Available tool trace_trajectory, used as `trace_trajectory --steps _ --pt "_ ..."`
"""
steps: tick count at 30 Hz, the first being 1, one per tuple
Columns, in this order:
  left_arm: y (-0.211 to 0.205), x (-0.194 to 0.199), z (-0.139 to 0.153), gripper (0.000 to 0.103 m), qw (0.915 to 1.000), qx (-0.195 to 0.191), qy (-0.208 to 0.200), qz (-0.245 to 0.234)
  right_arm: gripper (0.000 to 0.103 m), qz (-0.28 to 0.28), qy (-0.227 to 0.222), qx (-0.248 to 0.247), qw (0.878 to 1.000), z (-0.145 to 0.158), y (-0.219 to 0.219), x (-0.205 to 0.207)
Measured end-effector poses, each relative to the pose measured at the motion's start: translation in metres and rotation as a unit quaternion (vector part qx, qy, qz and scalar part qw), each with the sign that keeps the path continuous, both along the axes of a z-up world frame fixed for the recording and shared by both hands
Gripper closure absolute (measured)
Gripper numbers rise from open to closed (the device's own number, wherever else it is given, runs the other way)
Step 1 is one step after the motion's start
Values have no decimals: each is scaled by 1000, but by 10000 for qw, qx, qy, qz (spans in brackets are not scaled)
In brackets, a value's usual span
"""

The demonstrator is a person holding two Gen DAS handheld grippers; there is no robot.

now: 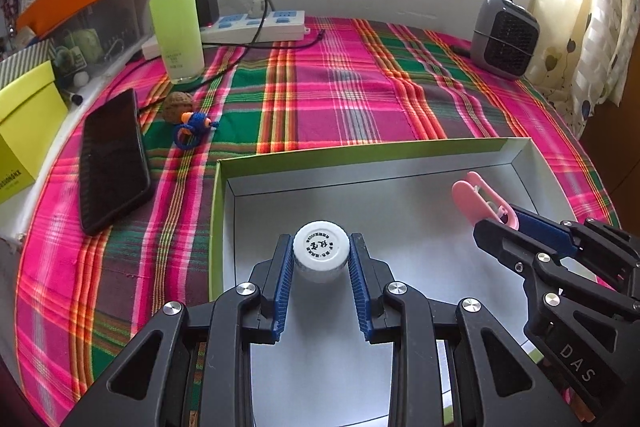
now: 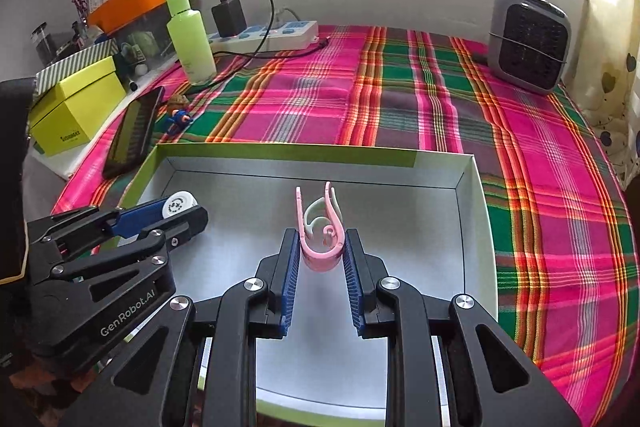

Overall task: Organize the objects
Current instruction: 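Carry the pink clip and white jar over the open white box with both tools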

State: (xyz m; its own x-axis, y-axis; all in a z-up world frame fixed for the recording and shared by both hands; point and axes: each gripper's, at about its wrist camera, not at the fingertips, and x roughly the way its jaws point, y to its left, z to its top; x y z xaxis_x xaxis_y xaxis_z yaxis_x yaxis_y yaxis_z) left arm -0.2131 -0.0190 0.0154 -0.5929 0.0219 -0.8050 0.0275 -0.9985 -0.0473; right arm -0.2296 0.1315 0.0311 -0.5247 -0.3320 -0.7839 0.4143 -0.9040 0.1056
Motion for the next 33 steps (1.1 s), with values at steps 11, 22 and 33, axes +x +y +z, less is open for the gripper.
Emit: trace_trajectory --steps 11,22,33 --pt "7 -7 -4 77 9999 -161 -22 -46 80 -56 -45 127 9999 -9 -4 -6" --pt "7 -10 -3 77 9998 -203 -58 -9 80 -77 -107 150 9998 -11 -2 -9" --pt "9 -9 -3 67 9997 -231 -80 -63 80 -113 -91 207 9997 -11 -3 -6"
